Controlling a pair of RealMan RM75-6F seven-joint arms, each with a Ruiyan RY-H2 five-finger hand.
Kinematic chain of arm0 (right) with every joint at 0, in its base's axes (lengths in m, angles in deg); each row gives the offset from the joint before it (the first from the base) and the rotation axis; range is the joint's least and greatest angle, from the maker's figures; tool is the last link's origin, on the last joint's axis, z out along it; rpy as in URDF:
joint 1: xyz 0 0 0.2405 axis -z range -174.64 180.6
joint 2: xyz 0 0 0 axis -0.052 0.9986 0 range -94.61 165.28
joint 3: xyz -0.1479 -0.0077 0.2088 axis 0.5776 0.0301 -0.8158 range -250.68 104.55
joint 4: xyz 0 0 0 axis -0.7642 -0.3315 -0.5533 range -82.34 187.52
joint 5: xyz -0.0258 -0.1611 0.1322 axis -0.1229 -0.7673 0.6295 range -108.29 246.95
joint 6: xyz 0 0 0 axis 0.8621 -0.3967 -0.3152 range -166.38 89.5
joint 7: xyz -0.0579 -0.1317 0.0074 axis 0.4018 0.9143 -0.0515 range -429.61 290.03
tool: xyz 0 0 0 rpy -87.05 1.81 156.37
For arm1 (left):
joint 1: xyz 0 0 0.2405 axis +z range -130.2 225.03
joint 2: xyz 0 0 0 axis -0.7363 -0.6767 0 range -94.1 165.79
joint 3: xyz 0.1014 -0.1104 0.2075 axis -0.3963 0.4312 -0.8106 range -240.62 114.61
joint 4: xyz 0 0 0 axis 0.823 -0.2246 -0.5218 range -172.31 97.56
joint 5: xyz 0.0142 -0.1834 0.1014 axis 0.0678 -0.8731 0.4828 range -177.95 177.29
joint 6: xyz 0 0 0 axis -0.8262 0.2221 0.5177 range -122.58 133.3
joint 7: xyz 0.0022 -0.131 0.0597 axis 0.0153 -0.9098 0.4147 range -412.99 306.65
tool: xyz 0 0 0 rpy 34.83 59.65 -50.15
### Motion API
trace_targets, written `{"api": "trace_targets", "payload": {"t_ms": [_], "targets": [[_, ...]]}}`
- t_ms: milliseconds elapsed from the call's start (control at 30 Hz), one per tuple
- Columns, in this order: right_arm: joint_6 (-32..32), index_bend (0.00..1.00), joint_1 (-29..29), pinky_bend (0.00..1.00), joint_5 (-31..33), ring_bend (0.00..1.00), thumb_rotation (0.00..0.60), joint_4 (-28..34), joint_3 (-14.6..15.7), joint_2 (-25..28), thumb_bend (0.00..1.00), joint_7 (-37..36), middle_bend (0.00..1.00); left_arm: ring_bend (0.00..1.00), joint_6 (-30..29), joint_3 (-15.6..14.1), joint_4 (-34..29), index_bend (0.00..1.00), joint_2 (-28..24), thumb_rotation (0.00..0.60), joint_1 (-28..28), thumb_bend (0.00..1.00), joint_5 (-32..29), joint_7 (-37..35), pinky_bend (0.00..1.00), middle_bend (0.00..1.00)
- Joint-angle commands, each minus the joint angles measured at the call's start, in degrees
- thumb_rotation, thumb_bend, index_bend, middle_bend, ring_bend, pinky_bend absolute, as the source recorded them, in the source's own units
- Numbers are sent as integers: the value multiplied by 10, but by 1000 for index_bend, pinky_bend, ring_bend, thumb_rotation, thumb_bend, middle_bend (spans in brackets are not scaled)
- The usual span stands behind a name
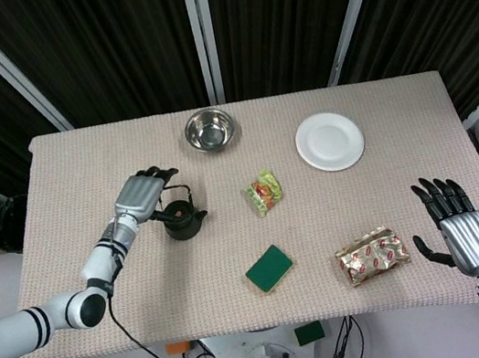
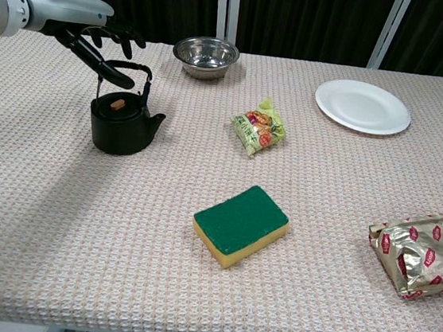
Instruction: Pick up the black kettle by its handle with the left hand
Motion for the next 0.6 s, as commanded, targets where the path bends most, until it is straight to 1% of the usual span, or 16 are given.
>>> {"api": "trace_targets", "payload": {"t_ms": [33, 267, 333, 400, 433, 500, 600], "targets": [[-2, 0, -1, 0, 3, 0, 536, 0, -1, 0, 354, 0, 0, 118, 8, 1, 5, 138, 4, 261, -4, 0, -5, -1, 209, 209], [-5, 0, -2, 0, 7, 0, 536, -1, -2, 1, 353, -1, 0, 126, 22, -1, 20, 152, 11, 271, -15, 0, -31, 5, 209, 236], [-5, 0, -2, 0, 8, 0, 536, -1, -3, 1, 353, -3, 0, 151, 24, 1, 23, 159, 14, 205, -20, 0, -47, 7, 210, 265], [-5, 0, -2, 0, 9, 0, 535, -1, -4, 1, 349, -8, 0, 181, 28, 3, 23, 168, 15, 76, -25, 0, -60, 8, 212, 287], [-5, 0, -2, 0, 10, 0, 536, -2, -4, 1, 346, -9, 0, 189, 32, 4, 22, 171, 15, 35, -29, 0, -71, 9, 215, 289], [-6, 0, -2, 0, 11, 0, 536, -3, -4, 1, 346, -8, 0, 195, 32, 6, 23, 190, 16, 3, -36, 0, -83, 13, 223, 293], [-7, 0, -3, 0, 12, 0, 536, -2, -4, 2, 346, -7, 0, 212, 26, 4, 25, 249, 18, 0, -44, 0, -98, 24, 267, 315]]}}
